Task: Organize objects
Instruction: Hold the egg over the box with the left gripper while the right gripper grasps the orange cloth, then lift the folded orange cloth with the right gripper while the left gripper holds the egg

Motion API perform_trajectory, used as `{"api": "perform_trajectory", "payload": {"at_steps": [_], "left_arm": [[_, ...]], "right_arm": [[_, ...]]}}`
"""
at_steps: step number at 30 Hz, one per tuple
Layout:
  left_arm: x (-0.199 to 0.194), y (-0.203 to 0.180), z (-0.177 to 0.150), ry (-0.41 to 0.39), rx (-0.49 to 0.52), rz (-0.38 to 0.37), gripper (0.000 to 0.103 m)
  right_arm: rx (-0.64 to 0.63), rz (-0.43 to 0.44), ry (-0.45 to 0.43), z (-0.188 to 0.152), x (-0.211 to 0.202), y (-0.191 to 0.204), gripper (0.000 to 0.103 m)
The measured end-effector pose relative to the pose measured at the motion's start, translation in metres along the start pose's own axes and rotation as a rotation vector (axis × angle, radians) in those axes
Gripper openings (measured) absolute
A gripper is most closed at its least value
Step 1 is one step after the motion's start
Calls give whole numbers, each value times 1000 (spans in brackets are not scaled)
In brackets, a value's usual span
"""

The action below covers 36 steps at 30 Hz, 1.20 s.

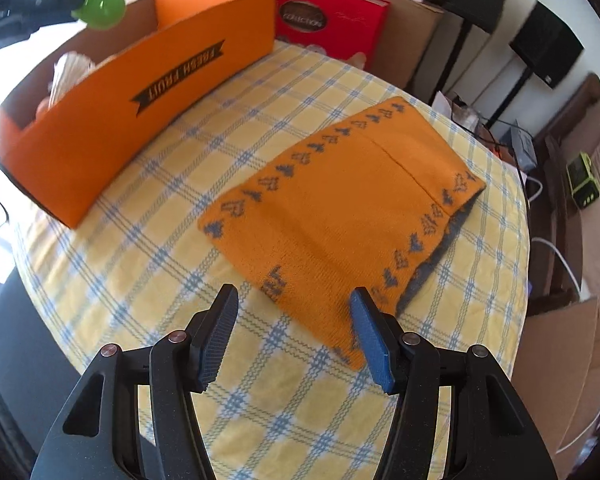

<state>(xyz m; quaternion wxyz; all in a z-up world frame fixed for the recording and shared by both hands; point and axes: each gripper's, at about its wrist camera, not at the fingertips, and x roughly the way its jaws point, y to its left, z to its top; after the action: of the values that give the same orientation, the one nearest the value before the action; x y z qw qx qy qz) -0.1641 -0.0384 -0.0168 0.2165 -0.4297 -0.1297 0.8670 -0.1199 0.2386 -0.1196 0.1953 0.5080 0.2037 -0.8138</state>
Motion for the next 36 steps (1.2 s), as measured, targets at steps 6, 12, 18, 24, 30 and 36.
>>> {"api": "perform_trajectory", "payload": {"at_steps": [6, 12, 18, 24, 30, 36], "left_arm": [[2, 1, 0, 6, -6, -3, 23], [-2, 3, 3, -4, -8, -5, 23], [-3, 2, 4, -5, -8, -9, 23], [1, 3, 7, -2, -11, -9, 23], [7, 6, 10, 8, -12, -4, 23], [12, 11, 13, 17, -15, 2, 23]], "right_arm": [[-35, 18, 36, 1, 9, -3, 26], [39, 49, -23, 10, -11, -17, 11], [157, 24, -105, 35, -35, -55, 11], [251, -32, -118, 66, -32, -100, 11], [372, -19, -89, 77, 2, -141, 16], [450, -31, -88, 72, 26, -158, 68]]}}
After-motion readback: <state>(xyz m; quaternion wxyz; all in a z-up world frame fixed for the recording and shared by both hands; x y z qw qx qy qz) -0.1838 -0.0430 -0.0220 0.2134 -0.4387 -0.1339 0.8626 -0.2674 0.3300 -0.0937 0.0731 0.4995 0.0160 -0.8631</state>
